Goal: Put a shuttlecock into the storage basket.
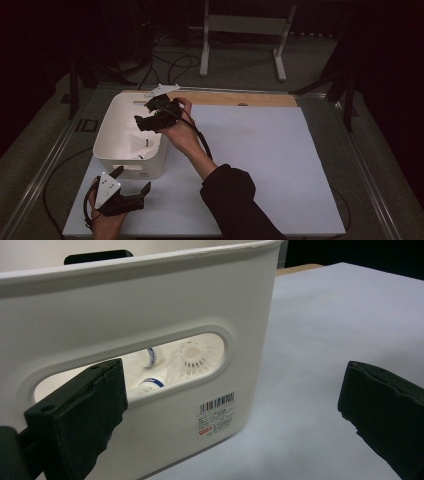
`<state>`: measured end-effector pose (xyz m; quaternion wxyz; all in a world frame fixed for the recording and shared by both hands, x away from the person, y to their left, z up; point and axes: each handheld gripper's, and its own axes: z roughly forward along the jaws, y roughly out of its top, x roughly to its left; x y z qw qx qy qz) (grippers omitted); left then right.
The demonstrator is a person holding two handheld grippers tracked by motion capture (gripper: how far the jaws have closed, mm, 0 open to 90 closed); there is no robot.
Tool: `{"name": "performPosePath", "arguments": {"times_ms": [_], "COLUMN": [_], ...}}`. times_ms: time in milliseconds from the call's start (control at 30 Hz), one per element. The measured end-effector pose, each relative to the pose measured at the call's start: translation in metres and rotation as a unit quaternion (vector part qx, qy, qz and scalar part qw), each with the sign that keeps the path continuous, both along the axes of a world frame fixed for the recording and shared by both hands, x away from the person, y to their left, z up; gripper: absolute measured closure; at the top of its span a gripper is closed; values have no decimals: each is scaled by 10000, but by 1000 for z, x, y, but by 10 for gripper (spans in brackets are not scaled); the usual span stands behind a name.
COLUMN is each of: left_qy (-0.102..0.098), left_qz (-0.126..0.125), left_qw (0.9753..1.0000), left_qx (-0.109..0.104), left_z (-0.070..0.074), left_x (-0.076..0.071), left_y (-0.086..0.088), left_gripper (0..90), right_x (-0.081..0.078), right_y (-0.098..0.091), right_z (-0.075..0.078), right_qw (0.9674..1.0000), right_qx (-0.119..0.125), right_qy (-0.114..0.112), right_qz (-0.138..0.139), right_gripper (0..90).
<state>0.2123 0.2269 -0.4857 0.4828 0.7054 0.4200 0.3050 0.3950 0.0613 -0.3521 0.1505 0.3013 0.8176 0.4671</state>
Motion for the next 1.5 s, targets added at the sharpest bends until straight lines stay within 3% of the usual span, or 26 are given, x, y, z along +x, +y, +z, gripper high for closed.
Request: {"name": "performPosePath", "arguments": {"times_ms": [233,600,967,1500], "left_qy": [-2,4,0,-9], "left_qz": [6,-8,-8,-10], "left_qw": [10000,10000,10000,10000], "left_qx": [-6,14,-2,-10], "left_z": [0,0,0,0], "left_x": [0,0,0,0], "left_y": [0,0,0,-1], "left_gripper": [0,0,0,0], "right_x": [-2,-1,-5,-12], "right_y": [-3,-17,-33,-65], "right_z": [-3,-8,-10,-14], "right_qw": [9998,9997,9998,9998], "right_qx": [-182,-245,-206,-8], "right_qy": [-47,-12,-41,-93], "right_qz": [72,2,10,-186], "right_gripper": [158,147,131,103]}}
